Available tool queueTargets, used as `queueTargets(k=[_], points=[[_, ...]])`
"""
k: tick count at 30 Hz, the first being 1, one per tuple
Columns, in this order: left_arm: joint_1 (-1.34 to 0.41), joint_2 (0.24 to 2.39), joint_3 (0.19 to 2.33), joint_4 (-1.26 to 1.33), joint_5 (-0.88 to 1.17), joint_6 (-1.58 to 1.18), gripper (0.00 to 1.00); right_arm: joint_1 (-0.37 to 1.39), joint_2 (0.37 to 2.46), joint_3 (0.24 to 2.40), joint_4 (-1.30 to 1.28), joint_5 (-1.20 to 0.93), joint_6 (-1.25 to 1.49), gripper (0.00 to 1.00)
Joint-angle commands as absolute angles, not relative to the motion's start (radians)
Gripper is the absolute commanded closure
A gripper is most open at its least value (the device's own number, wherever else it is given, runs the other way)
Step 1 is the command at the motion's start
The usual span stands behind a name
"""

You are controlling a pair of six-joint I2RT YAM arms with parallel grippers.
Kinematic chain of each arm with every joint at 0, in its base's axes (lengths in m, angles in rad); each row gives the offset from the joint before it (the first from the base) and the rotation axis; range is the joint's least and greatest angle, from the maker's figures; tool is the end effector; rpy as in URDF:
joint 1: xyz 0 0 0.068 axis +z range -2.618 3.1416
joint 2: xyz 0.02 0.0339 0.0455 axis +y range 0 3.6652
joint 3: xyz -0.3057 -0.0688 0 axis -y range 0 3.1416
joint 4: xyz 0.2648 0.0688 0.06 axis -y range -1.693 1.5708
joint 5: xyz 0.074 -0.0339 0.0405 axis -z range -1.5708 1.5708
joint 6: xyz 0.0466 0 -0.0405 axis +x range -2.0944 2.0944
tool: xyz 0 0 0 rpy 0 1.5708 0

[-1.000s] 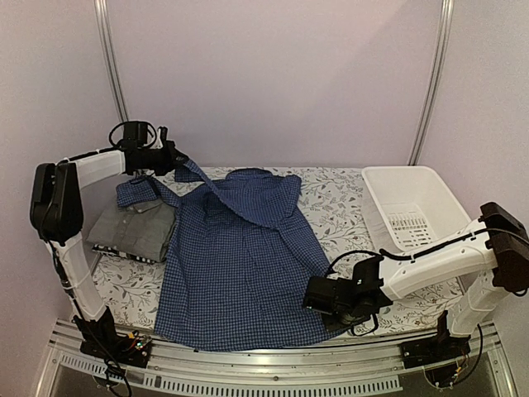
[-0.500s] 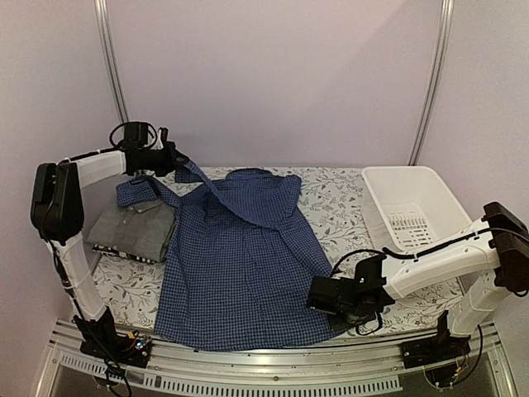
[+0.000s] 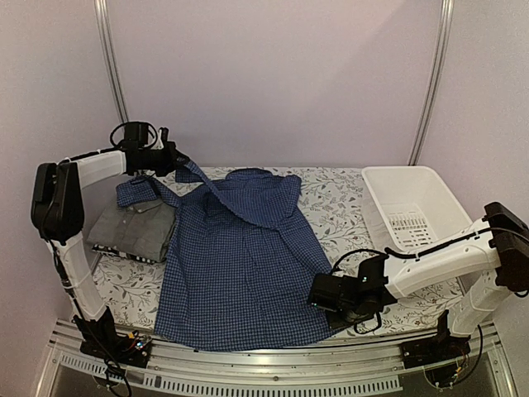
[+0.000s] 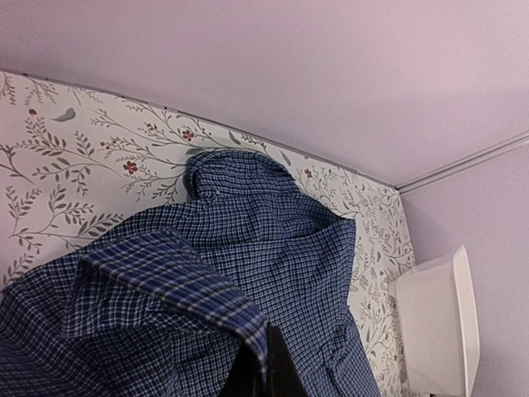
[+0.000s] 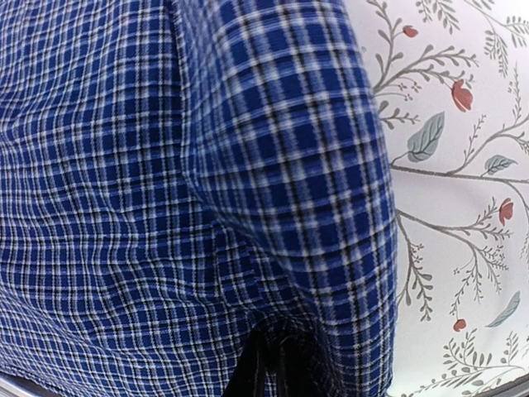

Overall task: Fold and stack the long sleeve shirts
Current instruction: Pick up the corner of the shirt from the center of the board.

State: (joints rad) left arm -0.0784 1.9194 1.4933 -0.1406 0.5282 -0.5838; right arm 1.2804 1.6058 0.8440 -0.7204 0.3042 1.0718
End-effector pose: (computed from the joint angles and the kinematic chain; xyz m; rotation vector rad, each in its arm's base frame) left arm 0.4834 -0.0615 0.2847 -0.2313 2.1880 -0.9449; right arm 0.0919 0.2587 0.1617 -0.2752 2.8133 -0.0509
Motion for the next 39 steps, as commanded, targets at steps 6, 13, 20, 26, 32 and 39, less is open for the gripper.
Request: queueTargets(k=[6,13,20,26,32,39], points=[[-0.091,1.94,1.553,-0.137,0.544,-0.579,1.0,1.264,1.531,0.861,-0.778,0.318,1.085,1.0],[-0.108,1.964,1.617,-0.156,0.55,-0.577,1.0,1.265,1.476,0.871,-0.788,0.272,1.054,1.0],[-0.127,1.975,1.639,-0.164,0.55,-0.575,1.0,1.266,1.447,0.831,-0.694,0.202,1.016,1.0],[-0.134,1.979,1.653,-0.172,0.551,-0.573,1.0,1.266,1.46,0.835,-0.672,0.19,1.017,1.0],[-0.142,1.979,1.664,-0.176,0.553,-0.571,1.0,1.266,1.486,0.81,-0.665,0.181,1.042,0.92],[-0.147,1.983,1.663,-0.179,0.554,-0.572,1.0,1.266,1.505,0.828,-0.717,0.237,1.079,0.8]])
